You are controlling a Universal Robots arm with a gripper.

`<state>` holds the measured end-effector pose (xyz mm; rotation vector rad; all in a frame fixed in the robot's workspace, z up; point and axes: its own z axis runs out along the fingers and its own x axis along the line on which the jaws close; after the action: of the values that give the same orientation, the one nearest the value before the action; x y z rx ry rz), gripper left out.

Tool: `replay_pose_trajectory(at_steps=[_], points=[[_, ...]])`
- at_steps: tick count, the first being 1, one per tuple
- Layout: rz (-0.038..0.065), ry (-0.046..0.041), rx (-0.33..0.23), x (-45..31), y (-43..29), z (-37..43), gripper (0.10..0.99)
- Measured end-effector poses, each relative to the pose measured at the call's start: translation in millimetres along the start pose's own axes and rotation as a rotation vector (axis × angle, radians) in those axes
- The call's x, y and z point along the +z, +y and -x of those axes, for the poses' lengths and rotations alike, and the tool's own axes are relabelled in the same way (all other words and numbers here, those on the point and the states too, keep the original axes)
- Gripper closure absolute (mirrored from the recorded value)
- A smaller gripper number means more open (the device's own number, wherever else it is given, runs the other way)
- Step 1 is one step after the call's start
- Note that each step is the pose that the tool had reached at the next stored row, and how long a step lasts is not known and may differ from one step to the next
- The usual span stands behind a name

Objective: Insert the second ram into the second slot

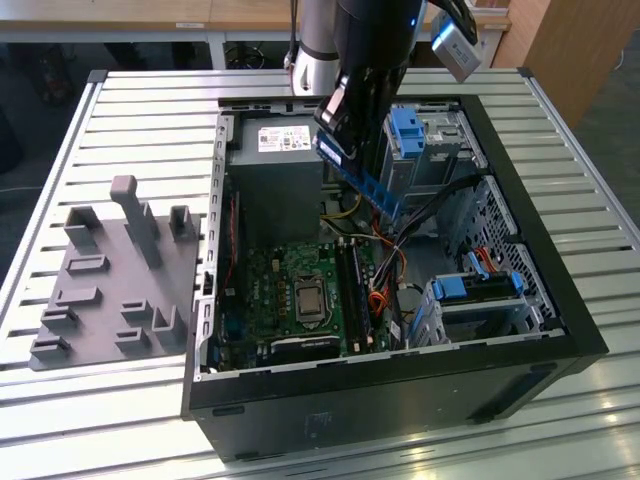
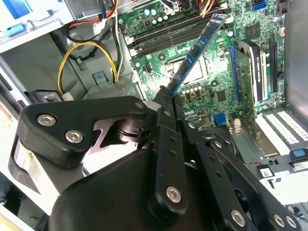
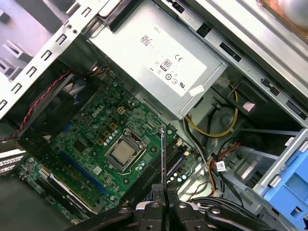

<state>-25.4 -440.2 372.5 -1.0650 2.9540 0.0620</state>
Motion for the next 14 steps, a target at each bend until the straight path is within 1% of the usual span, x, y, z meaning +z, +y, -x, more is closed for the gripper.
replay_pose_trajectory(at_steps=[14], points=[[-0.003,-0.004,0.133,0.5,0.0,0.0,0.949]])
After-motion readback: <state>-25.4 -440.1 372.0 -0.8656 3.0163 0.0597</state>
